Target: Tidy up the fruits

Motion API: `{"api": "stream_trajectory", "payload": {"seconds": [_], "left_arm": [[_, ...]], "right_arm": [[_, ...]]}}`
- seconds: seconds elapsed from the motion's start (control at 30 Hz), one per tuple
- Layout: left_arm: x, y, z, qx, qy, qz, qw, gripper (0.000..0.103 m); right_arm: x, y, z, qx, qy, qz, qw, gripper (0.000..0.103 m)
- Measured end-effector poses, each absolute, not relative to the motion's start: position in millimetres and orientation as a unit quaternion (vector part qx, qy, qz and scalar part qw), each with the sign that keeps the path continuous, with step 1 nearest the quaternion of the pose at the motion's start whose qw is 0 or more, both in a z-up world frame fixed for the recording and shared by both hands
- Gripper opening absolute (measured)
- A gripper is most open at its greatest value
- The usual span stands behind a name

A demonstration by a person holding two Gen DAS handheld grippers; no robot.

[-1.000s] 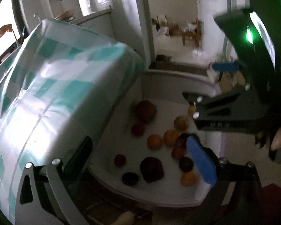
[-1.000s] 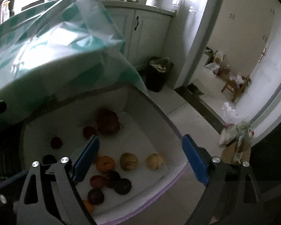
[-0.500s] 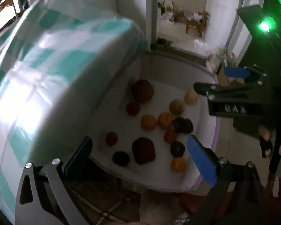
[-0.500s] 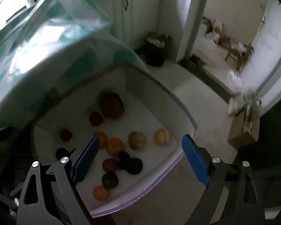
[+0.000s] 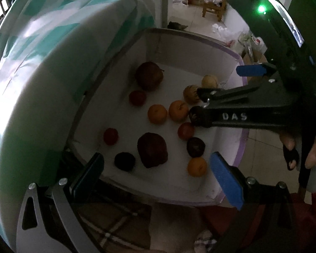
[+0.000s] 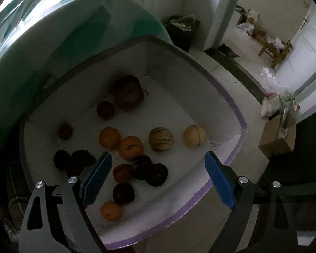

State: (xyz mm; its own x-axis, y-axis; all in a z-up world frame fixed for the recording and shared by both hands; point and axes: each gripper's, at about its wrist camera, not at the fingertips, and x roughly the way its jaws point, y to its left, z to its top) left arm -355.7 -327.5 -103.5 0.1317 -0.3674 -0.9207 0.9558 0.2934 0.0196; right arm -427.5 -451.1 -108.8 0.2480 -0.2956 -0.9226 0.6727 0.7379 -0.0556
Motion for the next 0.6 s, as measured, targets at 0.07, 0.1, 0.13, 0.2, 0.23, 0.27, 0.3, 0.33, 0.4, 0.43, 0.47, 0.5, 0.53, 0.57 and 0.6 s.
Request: {"api": "stream_trajectory", "payload": {"seconds": [0.07, 0.1, 0.13, 0.2, 0.23, 0.27, 0.3, 0.33, 0.4, 0.43, 0.47, 0.5, 0.53, 0.57, 0.6], "left_arm": [[-355.9, -327.4, -103.3, 0.335, 0.440, -0.491, 0.674, 0.101], [-356.3, -327.6, -104.1, 0.335, 0.440, -0.490, 0.674, 0.101], [-356.1, -327.3, -104.2, 0.336, 0.440, -0.489, 0.674, 0.101], [-356.1, -328.3, -106.6, 0.336, 0.442, -0.489, 0.673, 0.101], [-356.0, -328.2, -105.8, 0.336, 0.442, -0.489, 0.673, 0.101], [-356.3, -328.2, -106.2, 0.337, 0.442, -0.489, 0.673, 0.101], [-356.6, -328.2, -105.9, 0.337, 0.442, -0.489, 0.673, 0.101], [-356.7, -328.1, -105.1, 0.337, 0.442, -0.488, 0.673, 0.101], [-356.3, -327.9, -104.7, 0.337, 0.442, -0.488, 0.673, 0.101], [-356.3, -327.9, -104.6, 0.337, 0.442, -0.488, 0.673, 0.101], [-356.2, -327.8, -104.6, 0.337, 0.443, -0.488, 0.673, 0.101], [-356.3, -327.7, -104.7, 0.337, 0.442, -0.488, 0.673, 0.101], [-356.3, -327.6, -105.1, 0.337, 0.443, -0.488, 0.673, 0.101], [-356.2, -327.6, -105.1, 0.337, 0.443, -0.488, 0.672, 0.101], [-356.2, -327.6, -105.3, 0.337, 0.443, -0.487, 0.672, 0.101]], "right_arm": [[-426.3, -450.1, -109.7, 0.179, 0.528, -0.312, 0.769, 0.087], [-425.7, -450.2, -109.9, 0.179, 0.528, -0.312, 0.769, 0.087], [-425.6, -449.8, -110.0, 0.179, 0.528, -0.311, 0.769, 0.087], [-425.4, -450.6, -110.1, 0.180, 0.528, -0.311, 0.769, 0.087], [-425.3, -450.6, -110.3, 0.180, 0.529, -0.311, 0.769, 0.087], [-425.2, -450.4, -110.6, 0.180, 0.529, -0.311, 0.769, 0.087], [-425.2, -450.6, -110.8, 0.180, 0.529, -0.310, 0.769, 0.087], [-424.9, -450.2, -111.2, 0.180, 0.530, -0.310, 0.769, 0.087], [-424.4, -449.6, -112.2, 0.181, 0.530, -0.309, 0.768, 0.087], [-424.4, -450.0, -112.2, 0.181, 0.531, -0.309, 0.768, 0.087], [-424.1, -449.8, -112.2, 0.181, 0.531, -0.308, 0.768, 0.087], [-423.9, -450.1, -112.6, 0.181, 0.531, -0.308, 0.768, 0.087], [-423.5, -449.9, -112.9, 0.181, 0.531, -0.307, 0.768, 0.087], [-423.4, -450.0, -113.5, 0.182, 0.531, -0.307, 0.768, 0.087], [-423.1, -449.9, -113.5, 0.181, 0.532, -0.307, 0.768, 0.087]]}}
